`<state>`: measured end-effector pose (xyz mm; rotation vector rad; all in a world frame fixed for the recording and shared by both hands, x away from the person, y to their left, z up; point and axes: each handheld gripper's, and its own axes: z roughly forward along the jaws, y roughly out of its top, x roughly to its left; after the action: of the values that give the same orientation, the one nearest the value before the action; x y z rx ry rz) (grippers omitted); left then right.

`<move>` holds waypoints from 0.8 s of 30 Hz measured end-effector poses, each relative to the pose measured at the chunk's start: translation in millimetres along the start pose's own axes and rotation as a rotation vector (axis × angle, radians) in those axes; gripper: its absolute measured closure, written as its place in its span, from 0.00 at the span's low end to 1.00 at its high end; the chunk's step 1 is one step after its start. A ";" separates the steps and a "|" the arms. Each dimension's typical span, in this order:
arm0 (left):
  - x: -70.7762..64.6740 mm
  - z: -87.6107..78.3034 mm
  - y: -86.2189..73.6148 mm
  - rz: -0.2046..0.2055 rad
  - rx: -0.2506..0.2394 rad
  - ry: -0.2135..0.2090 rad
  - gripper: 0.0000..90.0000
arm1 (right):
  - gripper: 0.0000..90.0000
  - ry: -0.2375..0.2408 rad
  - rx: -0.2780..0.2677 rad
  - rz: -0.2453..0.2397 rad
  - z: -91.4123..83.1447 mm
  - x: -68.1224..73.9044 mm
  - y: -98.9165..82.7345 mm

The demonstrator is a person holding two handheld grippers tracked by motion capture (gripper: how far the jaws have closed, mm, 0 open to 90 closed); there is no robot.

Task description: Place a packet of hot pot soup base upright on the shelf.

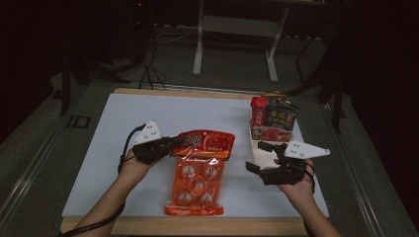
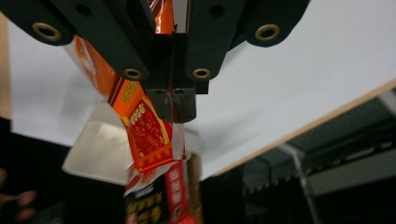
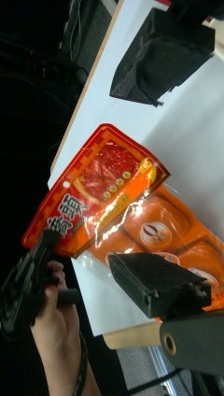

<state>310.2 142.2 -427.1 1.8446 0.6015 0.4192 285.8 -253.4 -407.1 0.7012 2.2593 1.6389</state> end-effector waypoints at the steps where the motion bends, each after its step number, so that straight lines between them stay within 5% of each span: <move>1: -1.0 -1.3 0.9 0.006 -0.012 -0.017 1.00 | 0.18 0.001 -0.002 0.005 2.7 -0.3 1.0; 6: -6.5 -7.8 4.2 0.046 -0.084 -0.089 1.00 | 0.18 0.011 0.003 0.017 17.0 -1.0 4.2; 15: -10.8 -15.0 3.1 0.083 -0.139 -0.135 1.00 | 0.19 0.031 0.035 0.067 38.3 -9.5 0.0; 20: -13.0 -17.5 1.1 0.077 -0.160 -0.152 1.00 | 0.29 0.099 0.048 0.097 50.2 -11.6 -4.6; 24: -14.9 -21.5 -0.3 0.073 -0.165 -0.156 1.00 | 0.61 0.144 0.060 0.083 55.7 -7.1 -9.9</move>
<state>286.2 149.9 -420.1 1.7262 0.3828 0.3585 316.2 -214.1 -435.2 0.7217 2.4193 1.7171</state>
